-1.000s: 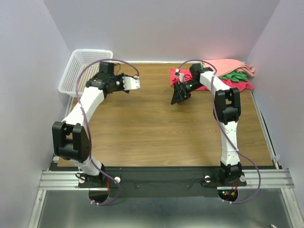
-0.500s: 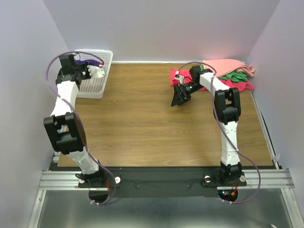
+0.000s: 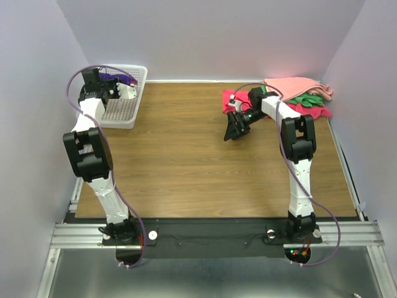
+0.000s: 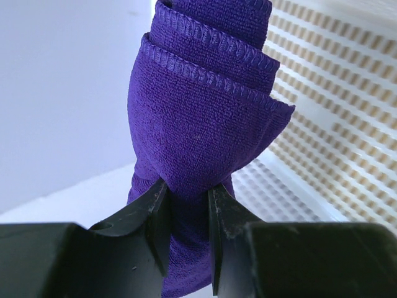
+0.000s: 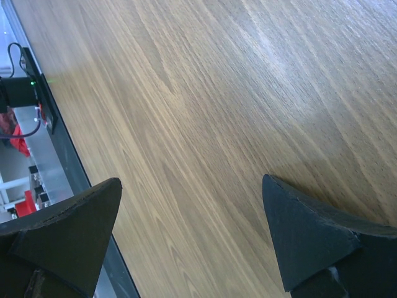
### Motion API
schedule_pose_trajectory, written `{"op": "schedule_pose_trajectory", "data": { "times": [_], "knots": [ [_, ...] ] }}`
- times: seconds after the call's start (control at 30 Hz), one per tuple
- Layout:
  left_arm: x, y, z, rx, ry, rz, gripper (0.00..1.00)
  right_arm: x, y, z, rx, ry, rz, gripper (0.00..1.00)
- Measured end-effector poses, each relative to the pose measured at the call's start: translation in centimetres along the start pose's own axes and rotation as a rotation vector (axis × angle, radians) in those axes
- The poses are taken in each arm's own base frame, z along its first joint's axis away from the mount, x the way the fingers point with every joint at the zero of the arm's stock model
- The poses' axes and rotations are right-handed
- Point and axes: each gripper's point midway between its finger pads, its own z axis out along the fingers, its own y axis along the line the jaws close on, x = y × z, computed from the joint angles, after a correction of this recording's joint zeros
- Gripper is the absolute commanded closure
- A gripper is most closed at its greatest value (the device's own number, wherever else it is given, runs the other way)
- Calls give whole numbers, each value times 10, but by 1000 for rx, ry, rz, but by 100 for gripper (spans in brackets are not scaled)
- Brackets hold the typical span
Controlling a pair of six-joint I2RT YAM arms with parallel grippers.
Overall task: Roll the towels
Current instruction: Place the rolled towel into the container
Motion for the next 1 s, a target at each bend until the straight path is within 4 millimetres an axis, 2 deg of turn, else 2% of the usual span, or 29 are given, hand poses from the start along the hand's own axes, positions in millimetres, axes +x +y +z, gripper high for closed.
{"op": "schedule_pose_trajectory", "data": {
  "times": [0.13, 0.23, 0.33, 0.5, 0.67, 0.87, 1.0],
  "knots": [
    [4, 14, 17, -52, -17, 50, 100, 1, 0, 0, 0, 0, 2, 0],
    [15, 20, 40, -80, -22, 69, 100, 3, 1, 0, -2, 2, 6, 0],
    [28, 14, 61, -91, -25, 68, 100, 6, 2, 0, -2, 5, 15, 0],
    [43, 0, 84, -100, -35, 60, 100, 6, 2, 0, 3, 7, 26, 0],
    [46, 2, 99, -137, -62, 65, 100, 6, 2, 0, 7, 7, 40, 0],
    [41, 5, 107, -169, -96, 103, 100, 6, 1, -1, 17, 8, 56, 0],
    [38, -3, 117, -168, -117, 128, 100, 6, 1, -1, 18, 8, 63, 0]
  ]
}}
